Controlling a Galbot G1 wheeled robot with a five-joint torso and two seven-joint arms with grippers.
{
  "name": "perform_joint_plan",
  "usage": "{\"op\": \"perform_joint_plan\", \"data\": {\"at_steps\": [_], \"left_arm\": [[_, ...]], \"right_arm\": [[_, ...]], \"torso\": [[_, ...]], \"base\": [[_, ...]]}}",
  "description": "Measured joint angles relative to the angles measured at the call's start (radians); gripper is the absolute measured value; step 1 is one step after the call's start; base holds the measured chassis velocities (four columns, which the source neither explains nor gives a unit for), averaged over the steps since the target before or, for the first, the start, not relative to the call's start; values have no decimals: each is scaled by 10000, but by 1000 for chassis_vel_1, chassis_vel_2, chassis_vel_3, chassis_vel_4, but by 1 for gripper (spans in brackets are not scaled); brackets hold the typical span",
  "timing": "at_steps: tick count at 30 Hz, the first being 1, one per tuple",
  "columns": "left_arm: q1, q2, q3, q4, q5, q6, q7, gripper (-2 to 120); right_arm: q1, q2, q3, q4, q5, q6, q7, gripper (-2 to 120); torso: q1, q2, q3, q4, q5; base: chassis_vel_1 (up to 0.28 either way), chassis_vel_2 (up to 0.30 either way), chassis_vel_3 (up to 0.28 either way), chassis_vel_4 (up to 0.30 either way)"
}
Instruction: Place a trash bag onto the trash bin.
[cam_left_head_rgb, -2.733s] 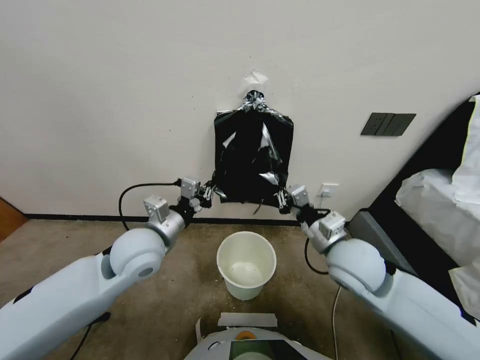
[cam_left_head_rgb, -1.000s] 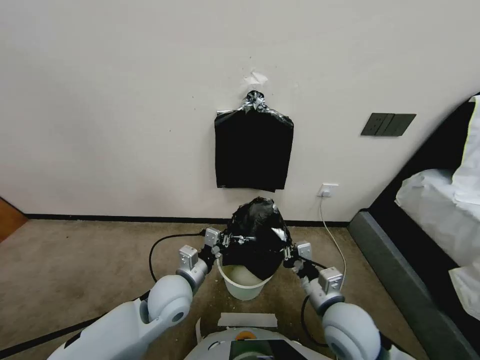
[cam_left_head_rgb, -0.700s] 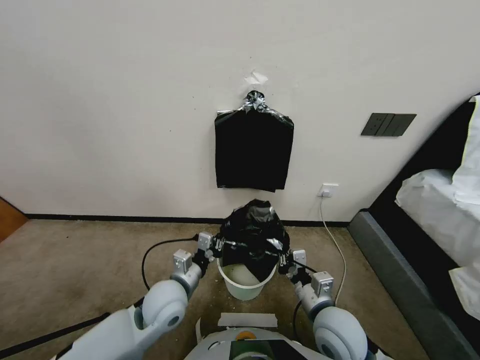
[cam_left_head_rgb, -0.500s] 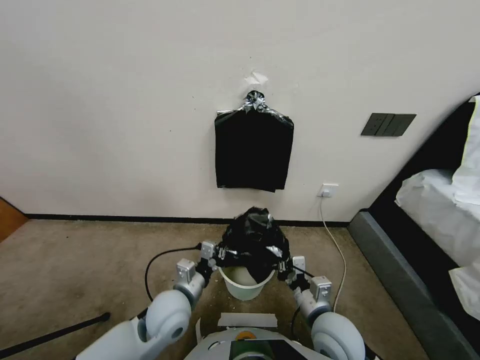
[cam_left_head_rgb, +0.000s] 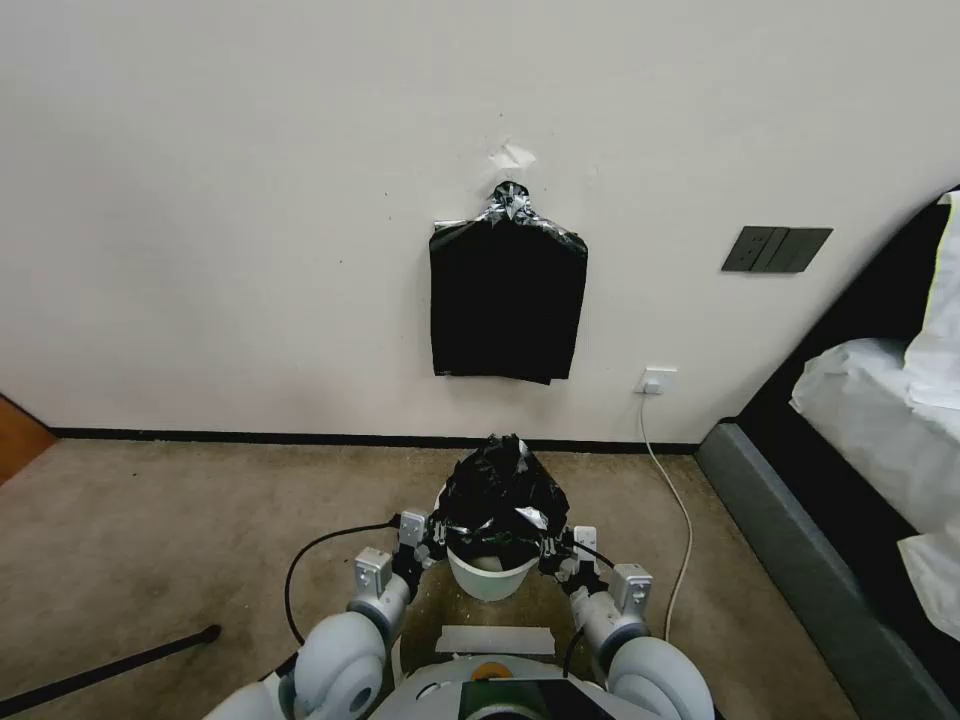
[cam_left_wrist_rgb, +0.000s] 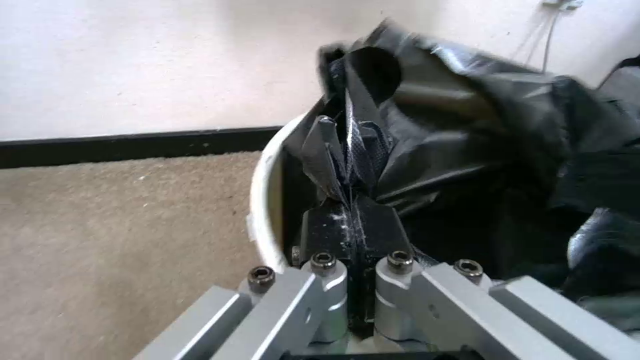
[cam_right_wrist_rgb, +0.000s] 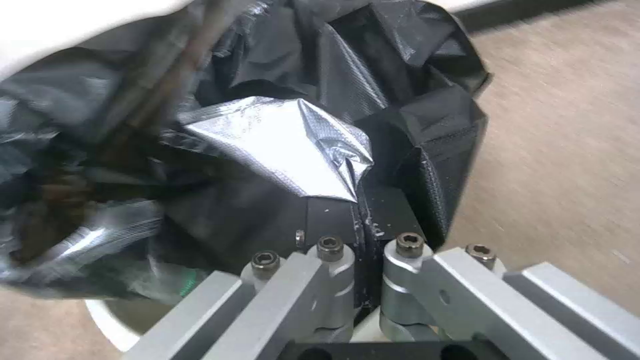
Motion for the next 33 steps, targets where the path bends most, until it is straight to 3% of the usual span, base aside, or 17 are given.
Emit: {"op": "perform_joint_plan", "data": {"at_steps": [17, 33], "left_arm": [[930, -31, -79, 74, 242, 280, -141, 0], [1074, -29, -208, 225, 257, 326, -146, 0]], "right_arm": [[467, 193, 102, 6, 2863, -1672, 1772, 0], [547, 48, 262, 72, 3301, -2089, 1985, 0]], "torso": [[0, 0, 1, 0, 0], [0, 0, 1, 0, 0]], "base": [[0, 0, 0, 0], [0, 0, 0, 0]]}}
